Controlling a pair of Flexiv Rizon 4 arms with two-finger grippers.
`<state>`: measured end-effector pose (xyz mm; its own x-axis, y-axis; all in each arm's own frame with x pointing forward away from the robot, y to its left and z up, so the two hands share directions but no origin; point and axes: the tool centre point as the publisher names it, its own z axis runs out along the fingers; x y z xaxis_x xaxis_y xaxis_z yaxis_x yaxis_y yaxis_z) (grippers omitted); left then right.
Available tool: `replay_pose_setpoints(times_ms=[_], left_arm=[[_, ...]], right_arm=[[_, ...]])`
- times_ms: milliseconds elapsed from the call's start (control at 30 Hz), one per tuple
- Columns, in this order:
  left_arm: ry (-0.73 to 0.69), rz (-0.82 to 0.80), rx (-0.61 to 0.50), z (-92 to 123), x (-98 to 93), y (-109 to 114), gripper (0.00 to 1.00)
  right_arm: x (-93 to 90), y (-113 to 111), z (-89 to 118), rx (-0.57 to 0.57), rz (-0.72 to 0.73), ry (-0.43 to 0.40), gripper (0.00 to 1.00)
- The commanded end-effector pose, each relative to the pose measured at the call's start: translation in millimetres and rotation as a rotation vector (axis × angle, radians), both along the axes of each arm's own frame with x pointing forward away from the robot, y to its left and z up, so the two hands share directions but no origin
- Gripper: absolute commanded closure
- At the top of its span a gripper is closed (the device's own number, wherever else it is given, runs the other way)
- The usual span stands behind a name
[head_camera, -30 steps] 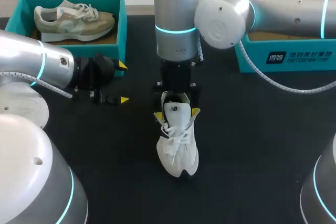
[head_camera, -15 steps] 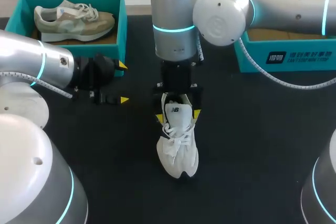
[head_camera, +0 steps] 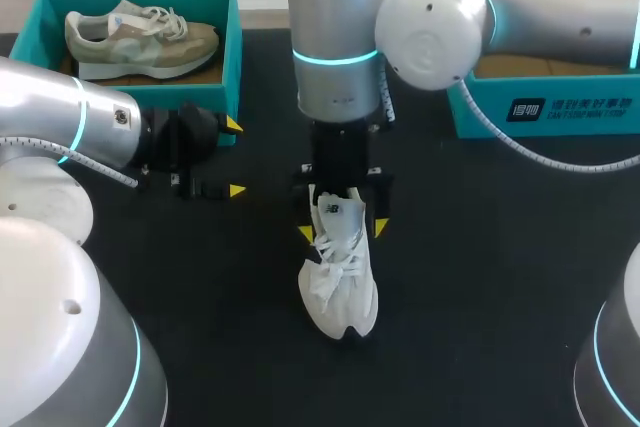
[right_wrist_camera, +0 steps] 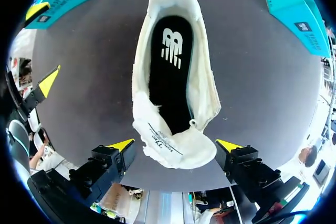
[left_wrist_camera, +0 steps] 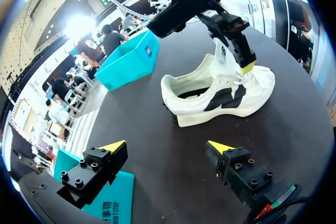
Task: Take the shoe out of the shoebox, open the shoe tongue, remove and reinsert the insole, then place the shoe into the shoebox
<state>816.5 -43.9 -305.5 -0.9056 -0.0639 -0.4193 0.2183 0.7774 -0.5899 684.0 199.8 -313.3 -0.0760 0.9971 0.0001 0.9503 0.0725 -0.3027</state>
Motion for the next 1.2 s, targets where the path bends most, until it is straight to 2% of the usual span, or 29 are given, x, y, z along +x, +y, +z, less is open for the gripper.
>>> replay_pose_setpoints(times_ms=[33, 67, 100, 133, 433, 833, 1067, 1133, 1200], left_arm=[[0.0, 0.0, 0.002, 0, -0.4, 0, 0.0], [0.0, 0.0, 0.002, 0, -0.4, 0, 0.0], [0.0, 0.0, 0.002, 0, -0.4, 0, 0.0], [0.0, 0.0, 0.002, 0, -0.4, 0, 0.0], [0.0, 0.0, 0.002, 0, -0.4, 0, 0.0], [0.0, 0.0, 0.002, 0, -0.4, 0, 0.0], [0.0, 0.0, 0.002, 0, -0.4, 0, 0.0], [0.0, 0.0, 0.002, 0, -0.4, 0, 0.0], [0.0, 0.0, 0.002, 0, -0.4, 0, 0.0]], right_arm=[[-2.3, -1, 4, 0.003, -0.002, -0.009, 0.29], [-2.7, -2, 3, 0.004, -0.002, -0.01, 0.53], [-2.8, -2, 3, 0.008, 0.0, -0.011, 0.55], [-2.4, -1, 3, 0.014, 0.002, -0.012, 0.62], [14.8, 1, 3, 0.016, 0.038, -0.028, 0.56], [39.8, -5, -16, 0.029, 0.098, -0.034, 0.6], [41.9, -5, 8, -0.001, 0.106, -0.085, 0.61], [45.9, -2, 11, 0.006, 0.118, -0.107, 0.61], [51.8, 1, 4, 0.023, 0.134, -0.113, 0.62]])
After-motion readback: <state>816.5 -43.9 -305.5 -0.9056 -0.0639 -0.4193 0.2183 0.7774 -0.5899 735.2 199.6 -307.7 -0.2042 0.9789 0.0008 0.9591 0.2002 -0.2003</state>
